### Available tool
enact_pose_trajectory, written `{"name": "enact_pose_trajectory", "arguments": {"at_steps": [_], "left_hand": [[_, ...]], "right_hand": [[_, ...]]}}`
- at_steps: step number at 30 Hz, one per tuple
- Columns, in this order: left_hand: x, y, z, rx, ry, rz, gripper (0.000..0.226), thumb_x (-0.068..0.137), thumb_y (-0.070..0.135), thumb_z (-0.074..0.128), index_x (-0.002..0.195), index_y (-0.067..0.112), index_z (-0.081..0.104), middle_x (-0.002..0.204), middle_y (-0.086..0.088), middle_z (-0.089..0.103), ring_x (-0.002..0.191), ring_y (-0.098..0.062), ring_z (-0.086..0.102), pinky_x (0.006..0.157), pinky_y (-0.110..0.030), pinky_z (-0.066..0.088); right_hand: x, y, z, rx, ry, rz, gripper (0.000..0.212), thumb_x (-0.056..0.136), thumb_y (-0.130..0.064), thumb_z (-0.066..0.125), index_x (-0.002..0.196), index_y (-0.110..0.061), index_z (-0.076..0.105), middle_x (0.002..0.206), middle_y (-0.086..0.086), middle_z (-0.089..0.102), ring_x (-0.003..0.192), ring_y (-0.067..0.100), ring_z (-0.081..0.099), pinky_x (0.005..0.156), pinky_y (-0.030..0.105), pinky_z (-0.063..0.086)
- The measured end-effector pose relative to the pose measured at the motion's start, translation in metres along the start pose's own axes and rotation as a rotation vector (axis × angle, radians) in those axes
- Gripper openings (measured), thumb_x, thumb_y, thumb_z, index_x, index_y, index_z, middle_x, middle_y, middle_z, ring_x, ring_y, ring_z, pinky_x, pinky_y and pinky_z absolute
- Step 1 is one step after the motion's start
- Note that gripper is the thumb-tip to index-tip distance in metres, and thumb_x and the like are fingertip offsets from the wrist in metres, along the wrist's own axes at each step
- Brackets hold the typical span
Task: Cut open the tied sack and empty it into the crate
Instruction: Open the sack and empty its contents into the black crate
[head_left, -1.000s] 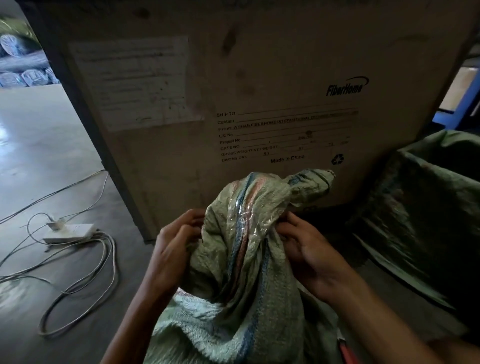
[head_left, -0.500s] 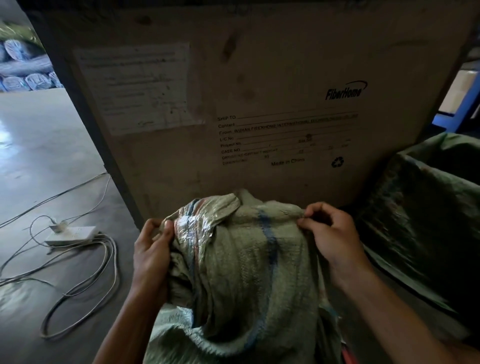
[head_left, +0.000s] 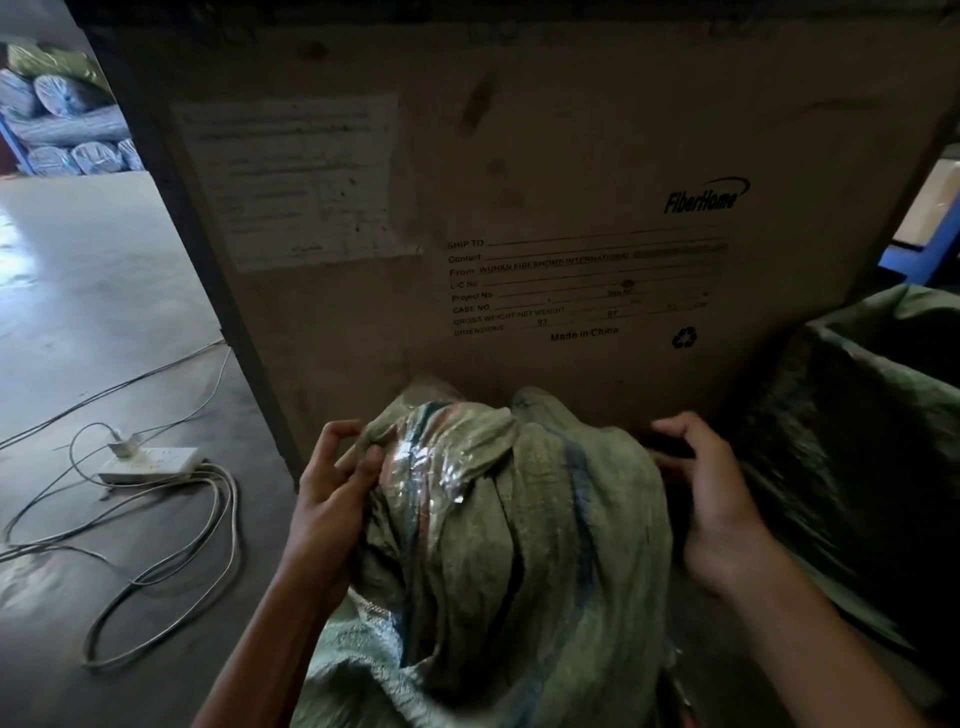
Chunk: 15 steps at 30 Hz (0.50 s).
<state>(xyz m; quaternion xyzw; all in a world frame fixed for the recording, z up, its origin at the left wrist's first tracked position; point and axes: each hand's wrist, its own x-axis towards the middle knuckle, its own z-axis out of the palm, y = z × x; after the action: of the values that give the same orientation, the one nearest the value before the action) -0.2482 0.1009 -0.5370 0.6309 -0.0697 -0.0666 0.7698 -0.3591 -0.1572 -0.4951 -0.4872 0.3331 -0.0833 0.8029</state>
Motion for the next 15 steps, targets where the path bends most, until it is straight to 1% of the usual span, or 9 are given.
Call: {"name": "enact_pose_trajectory", "arguments": {"at_steps": [2, 3, 4, 6, 7, 8, 10, 12, 15], "left_hand": [[-0.003, 0.003, 0.003, 0.054, -0.091, 0.013, 0.01, 0.102, 0.002, 0.051, 0.106, 0.011, 0.054, 0.093, -0.007, 0.078, 0.065, -0.014, 0.067, 0.052, -0.027, 0.056], [-0.003, 0.004, 0.003, 0.1, -0.116, 0.031, 0.01, 0.101, -0.001, 0.051, 0.107, 0.007, 0.051, 0.094, -0.007, 0.078, 0.067, -0.015, 0.068, 0.054, -0.027, 0.057], [-0.002, 0.003, 0.003, 0.163, -0.126, 0.058, 0.01, 0.1, -0.003, 0.051, 0.108, 0.004, 0.049, 0.096, -0.008, 0.078, 0.07, -0.017, 0.07, 0.056, -0.03, 0.058], [0.003, 0.001, 0.001, 0.354, -0.085, 0.152, 0.015, 0.098, -0.006, 0.056, 0.102, 0.008, 0.053, 0.097, -0.012, 0.077, 0.078, -0.026, 0.072, 0.063, -0.042, 0.059], [0.007, -0.002, -0.001, 0.475, -0.034, 0.218, 0.019, 0.095, -0.007, 0.059, 0.096, 0.011, 0.055, 0.092, -0.012, 0.075, 0.08, -0.031, 0.072, 0.065, -0.048, 0.059], [0.01, -0.007, -0.003, 0.602, 0.034, 0.273, 0.022, 0.091, -0.007, 0.063, 0.09, 0.015, 0.056, 0.084, -0.01, 0.074, 0.078, -0.033, 0.07, 0.065, -0.048, 0.057], [0.013, -0.015, -0.002, 0.793, 0.181, 0.315, 0.025, 0.085, -0.004, 0.068, 0.083, 0.019, 0.057, 0.076, 0.0, 0.071, 0.072, -0.025, 0.067, 0.061, -0.039, 0.052], [0.011, -0.021, 0.002, 0.85, 0.258, 0.303, 0.026, 0.083, -0.002, 0.068, 0.08, 0.021, 0.057, 0.073, 0.006, 0.069, 0.069, -0.021, 0.065, 0.058, -0.033, 0.047], [0.011, -0.03, -0.001, 0.882, 0.304, 0.278, 0.028, 0.082, 0.0, 0.068, 0.076, 0.024, 0.055, 0.072, 0.005, 0.068, 0.07, -0.025, 0.064, 0.059, -0.036, 0.047]], "right_hand": [[-0.004, 0.0, 0.001, -0.108, -0.133, 0.106, 0.044, 0.087, -0.049, 0.062, 0.102, -0.009, 0.072, 0.085, 0.014, 0.078, 0.078, 0.031, 0.072, 0.065, 0.034, 0.051], [-0.002, 0.003, 0.002, -0.231, -0.171, 0.106, 0.042, 0.084, -0.049, 0.068, 0.101, -0.011, 0.075, 0.091, 0.015, 0.079, 0.08, 0.031, 0.074, 0.069, 0.035, 0.054], [0.004, 0.008, 0.0, -0.397, -0.153, 0.062, 0.038, 0.081, -0.045, 0.073, 0.101, -0.013, 0.076, 0.095, 0.014, 0.079, 0.082, 0.029, 0.075, 0.075, 0.037, 0.057], [0.019, 0.014, -0.004, -0.726, 0.011, -0.129, 0.027, 0.081, -0.04, 0.077, 0.1, -0.021, 0.076, 0.097, 0.007, 0.078, 0.088, 0.024, 0.073, 0.087, 0.041, 0.057], [0.024, 0.016, -0.006, -0.837, 0.099, -0.223, 0.026, 0.081, -0.042, 0.076, 0.1, -0.025, 0.076, 0.097, 0.001, 0.076, 0.091, 0.022, 0.071, 0.09, 0.043, 0.056], [0.029, 0.018, -0.008, -0.905, 0.183, -0.284, 0.029, 0.08, -0.047, 0.074, 0.1, -0.026, 0.076, 0.096, -0.002, 0.076, 0.094, 0.023, 0.07, 0.092, 0.046, 0.055], [0.035, 0.019, -0.01, -0.897, 0.276, -0.319, 0.034, 0.078, -0.049, 0.074, 0.102, -0.027, 0.077, 0.099, -0.002, 0.075, 0.098, 0.026, 0.068, 0.093, 0.046, 0.054], [0.039, 0.021, -0.011, -0.865, 0.305, -0.334, 0.034, 0.08, -0.043, 0.075, 0.107, -0.023, 0.077, 0.102, 0.001, 0.075, 0.1, 0.026, 0.068, 0.091, 0.043, 0.055], [0.045, 0.024, -0.015, -0.855, 0.354, -0.394, 0.028, 0.082, -0.041, 0.075, 0.102, -0.022, 0.078, 0.098, 0.002, 0.076, 0.097, 0.026, 0.068, 0.09, 0.044, 0.055]]}}
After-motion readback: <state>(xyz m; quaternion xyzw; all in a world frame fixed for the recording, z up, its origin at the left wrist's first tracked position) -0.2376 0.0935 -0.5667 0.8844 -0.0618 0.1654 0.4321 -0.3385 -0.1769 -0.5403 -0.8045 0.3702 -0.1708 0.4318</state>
